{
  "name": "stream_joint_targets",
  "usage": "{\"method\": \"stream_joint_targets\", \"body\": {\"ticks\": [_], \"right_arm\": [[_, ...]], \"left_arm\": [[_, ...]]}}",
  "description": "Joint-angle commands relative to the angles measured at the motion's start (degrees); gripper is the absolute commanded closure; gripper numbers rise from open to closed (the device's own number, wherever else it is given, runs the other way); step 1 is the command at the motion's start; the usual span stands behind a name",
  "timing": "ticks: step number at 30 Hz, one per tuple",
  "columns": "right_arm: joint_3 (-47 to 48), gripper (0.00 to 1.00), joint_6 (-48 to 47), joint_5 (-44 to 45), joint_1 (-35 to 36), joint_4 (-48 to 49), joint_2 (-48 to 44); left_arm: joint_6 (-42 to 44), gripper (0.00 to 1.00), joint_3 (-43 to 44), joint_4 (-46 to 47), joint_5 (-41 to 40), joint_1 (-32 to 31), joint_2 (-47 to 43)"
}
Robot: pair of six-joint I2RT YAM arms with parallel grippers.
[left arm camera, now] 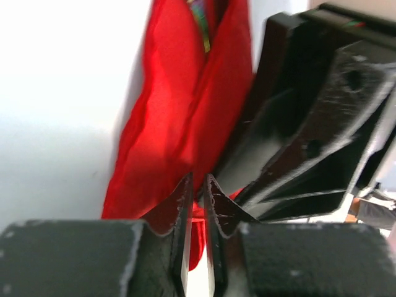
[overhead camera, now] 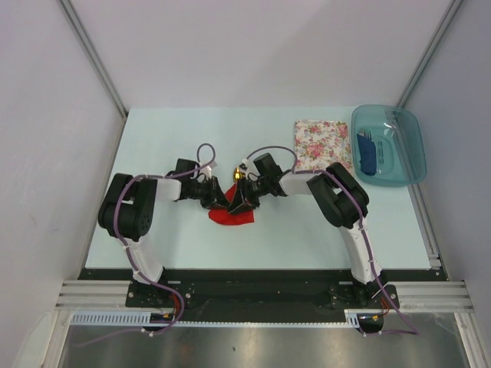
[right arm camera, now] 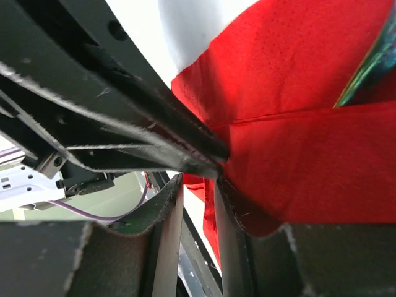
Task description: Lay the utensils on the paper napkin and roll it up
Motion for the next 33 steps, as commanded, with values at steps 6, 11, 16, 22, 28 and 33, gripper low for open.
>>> {"method": "stream_joint_targets", "body": {"ticks": [6,11,16,22,28,33], "right_arm": [[0.5,0.7,0.5,-3.9,-1.5,1.7,-9.3],[-3.9,0.82,-5.0,-2.1,-4.8,-2.2,-13.2],[-6.1,0.91,-7.5,-2.0,-5.0,-3.9,-12.3],[-8.7,0.95,-8.9,-1.3,-3.2,-4.0,-11.2],[-9.6,0.98,-9.1,-0.7,-2.1,-3.2,-8.6],[-9.8,1.0,-9.4,-0.8,-2.1,-1.2,-7.0]], "left_arm": [[4.6,0.95,3.0,-6.0,-5.0,-0.2,0.2],[4.5,0.97,2.3,-5.0,-4.7,-0.2,-0.6],[3.9,0.97,1.8,-4.0,-4.3,-0.2,-1.4],[3.5,0.96,1.7,-2.8,-2.9,-0.1,-2.0],[2.3,0.94,1.0,0.3,0.2,0.1,-3.4],[0.6,0.92,-0.8,5.2,3.1,0.3,-7.3]]}}
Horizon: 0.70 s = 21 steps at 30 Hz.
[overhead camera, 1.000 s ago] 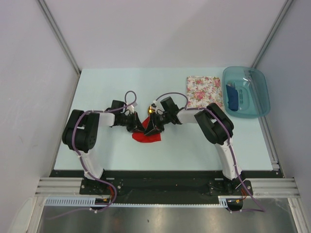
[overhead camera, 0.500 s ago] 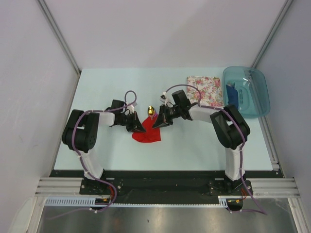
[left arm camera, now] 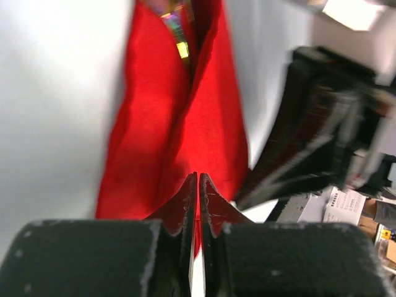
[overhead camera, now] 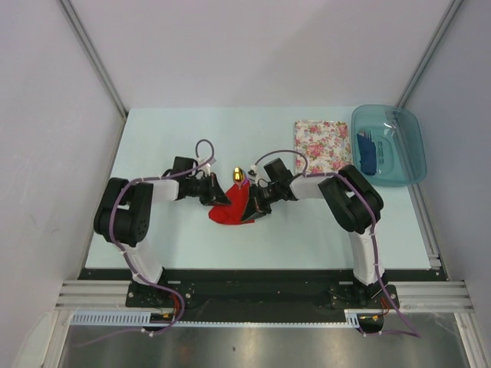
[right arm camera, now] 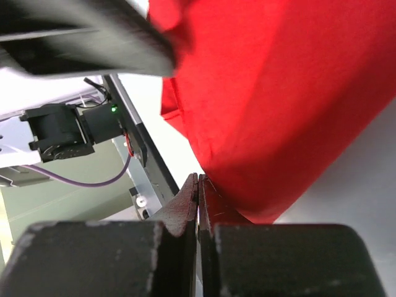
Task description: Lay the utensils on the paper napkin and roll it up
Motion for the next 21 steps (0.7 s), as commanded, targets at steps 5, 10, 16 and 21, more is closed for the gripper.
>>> {"method": "stream_joint_targets", "body": {"ticks": [5,10,16,21], "right_arm": [[0.3,1.0,-0.1,0.2,0.1,4.0,2.5],[0.7,1.0,0.7,0.1,0.5,4.7,2.9],[0.9,1.0,0.5,-0.3,1.2,3.9,2.3],[1.4,1.0,-0.2,-1.2,0.6,2.6,-0.1]], "left_arm": [[-0.1,0.88,-1.7,5.4,5.2,-0.5,-7.0],[0.6,0.86,-1.8,4.1,4.6,-1.7,-5.5],[0.8,0.85,-1.4,3.1,2.6,-3.1,-2.0],[3.0,0.89,-0.4,-1.1,-2.0,-2.8,0.0]]}}
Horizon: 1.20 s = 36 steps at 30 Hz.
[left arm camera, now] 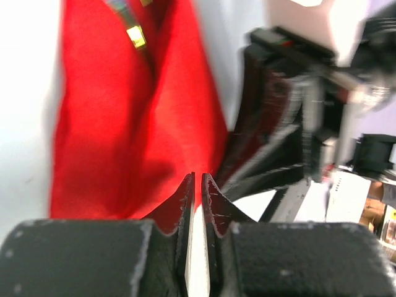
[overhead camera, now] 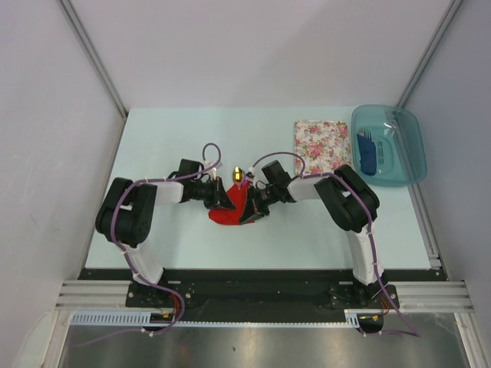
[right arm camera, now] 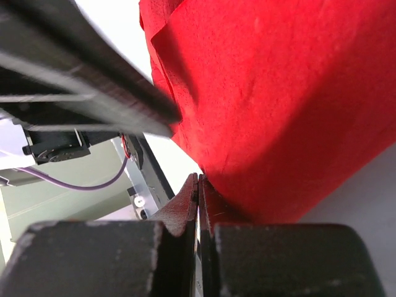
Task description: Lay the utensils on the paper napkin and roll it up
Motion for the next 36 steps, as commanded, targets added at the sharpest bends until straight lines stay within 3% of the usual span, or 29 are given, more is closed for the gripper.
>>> {"method": "stream_joint_targets", "body": {"ticks": [1,6,13,29,32,36], "right_arm": [[1.7,1.0,-0.5,-1.1,-0.7,-0.2,-3.0],[4.8,0.99,-0.3,3.9,-3.2,-1.2,-6.0],[12.6,0.99,-8.2,17.8,-1.5,-12.0,-3.8],[15.0,1.0,-13.9,25.4,1.2,-12.6,4.0],[14.1,1.0,-14.2,26.2,1.0,-13.1,5.2],[12.3,1.0,-13.3,25.5,1.0,-12.9,5.9]], "left_arm": [[2.9,0.9,1.0,-3.1,-3.6,0.7,2.0],[3.3,0.92,1.0,-3.9,-4.5,0.8,3.7],[3.7,0.92,1.0,-4.6,-5.8,0.8,4.1],[3.3,0.91,0.6,-3.9,-5.6,0.8,3.6],[2.2,0.86,-0.5,-1.4,-3.5,1.5,1.8],[-1.0,0.62,-5.2,8.1,2.1,3.3,-5.3]]}}
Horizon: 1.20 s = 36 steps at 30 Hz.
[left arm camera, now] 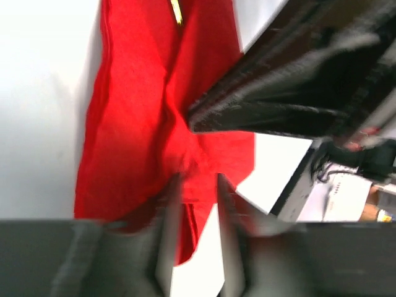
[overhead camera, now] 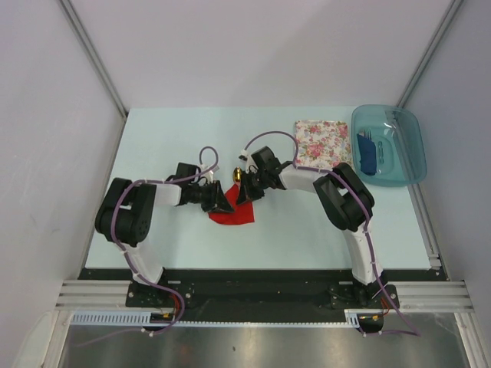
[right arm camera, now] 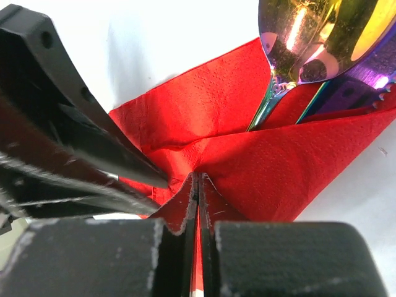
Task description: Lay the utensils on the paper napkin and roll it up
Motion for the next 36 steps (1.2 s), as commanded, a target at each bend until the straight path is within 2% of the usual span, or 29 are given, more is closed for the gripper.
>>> {"method": "stream_joint_targets", "body": {"ticks": [1,3,5,12,16,18,21,23,25,31,36], "right_arm": [[-2.2,1.0,-1.9,4.3,-0.1,-1.5,3.7],[-3.0,1.0,-1.2,3.7,-0.2,-1.0,3.5],[-3.5,1.0,-1.0,3.0,-0.1,-0.2,3.4],[-3.4,1.0,0.3,0.4,-0.6,1.3,4.1],[-2.8,1.0,0.6,0.0,-0.5,1.4,3.5],[-2.6,1.0,0.9,-0.6,-0.5,1.5,3.3],[-2.0,1.0,1.0,-1.4,-0.6,1.5,1.5],[-1.3,0.97,-0.3,-0.4,-0.4,1.5,-1.4],[-0.5,0.93,-1.6,1.5,0.0,0.6,-3.3],[2.0,0.92,-3.9,6.5,0.9,-3.4,-7.0],[1.9,0.93,-3.4,5.6,1.5,-3.8,-6.9]], "left_arm": [[-2.1,0.6,-5.1,9.8,5.2,2.0,-8.1],[-3.6,0.56,-6.5,13.4,6.8,1.4,-9.9],[-5.5,0.56,-7.8,15.9,8.0,0.7,-10.7],[-9.2,0.64,-9.8,22.0,7.1,-2.6,-5.3],[-8.0,0.69,-8.3,20.7,5.9,-2.4,-0.5],[-6.9,0.75,-7.2,19.2,4.0,-2.4,2.1],[-3.4,0.86,-5.8,12.0,0.6,-2.3,4.9],[-2.7,0.95,-5.6,10.2,-0.5,-1.7,5.7],[-1.5,1.0,-5.3,8.5,-1.9,-1.5,6.1],[-2.1,1.0,-4.8,8.3,-1.9,-1.4,6.3],[-2.4,1.0,-5.2,9.1,-2.3,-1.5,5.9]]}}
